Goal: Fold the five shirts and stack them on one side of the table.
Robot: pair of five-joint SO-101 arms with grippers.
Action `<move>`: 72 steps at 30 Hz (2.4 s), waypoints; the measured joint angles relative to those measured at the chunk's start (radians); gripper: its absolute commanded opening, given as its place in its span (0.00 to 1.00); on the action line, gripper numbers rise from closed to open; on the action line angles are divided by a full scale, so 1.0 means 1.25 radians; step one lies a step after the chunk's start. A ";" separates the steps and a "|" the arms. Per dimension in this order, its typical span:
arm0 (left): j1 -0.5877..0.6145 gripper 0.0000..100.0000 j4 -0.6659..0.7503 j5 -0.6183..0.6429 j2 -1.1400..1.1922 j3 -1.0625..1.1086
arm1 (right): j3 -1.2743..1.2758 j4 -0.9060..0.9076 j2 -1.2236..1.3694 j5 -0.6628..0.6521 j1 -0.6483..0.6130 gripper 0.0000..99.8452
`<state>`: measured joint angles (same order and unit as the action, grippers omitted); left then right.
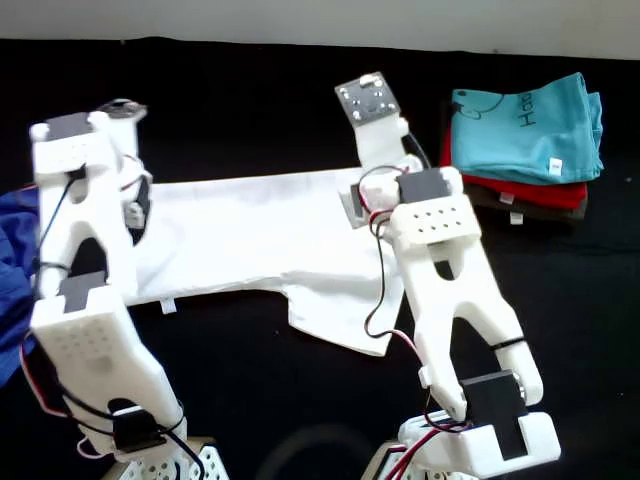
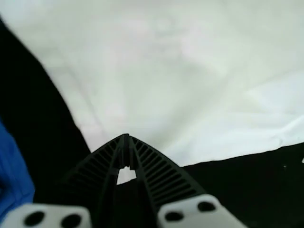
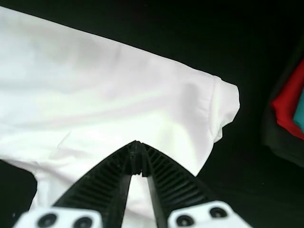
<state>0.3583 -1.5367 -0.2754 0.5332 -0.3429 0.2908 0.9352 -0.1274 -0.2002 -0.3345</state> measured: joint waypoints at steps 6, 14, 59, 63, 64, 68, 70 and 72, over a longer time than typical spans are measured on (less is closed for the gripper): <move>0.012 0.01 0.050 0.011 0.157 -0.043 | 0.144 -0.152 0.012 0.000 -0.001 0.01; 0.026 0.01 0.048 0.012 0.248 -0.157 | 0.086 -0.160 0.191 0.000 0.000 0.01; 0.026 0.01 0.048 0.012 0.260 -0.162 | -0.166 0.388 0.270 -0.028 -0.204 0.01; 0.026 0.01 0.048 0.012 0.260 -0.162 | -0.099 0.401 0.249 -0.028 -0.259 0.01; 0.026 0.01 0.048 0.012 0.260 -0.162 | -0.087 0.404 0.249 -0.028 -0.263 0.01; 0.026 0.01 0.048 0.012 0.260 -0.162 | -0.082 0.430 0.234 -0.028 -0.258 0.01; 0.026 0.01 0.048 0.012 0.260 -0.162 | -0.102 0.432 0.207 -0.028 -0.232 0.01; 0.026 0.01 0.048 0.012 0.260 -0.162 | -0.126 0.428 0.176 -0.028 -0.189 0.01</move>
<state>0.3905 -1.4768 -0.2601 0.8585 -0.5455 0.1327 1.4707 0.0921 -0.2355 -0.5708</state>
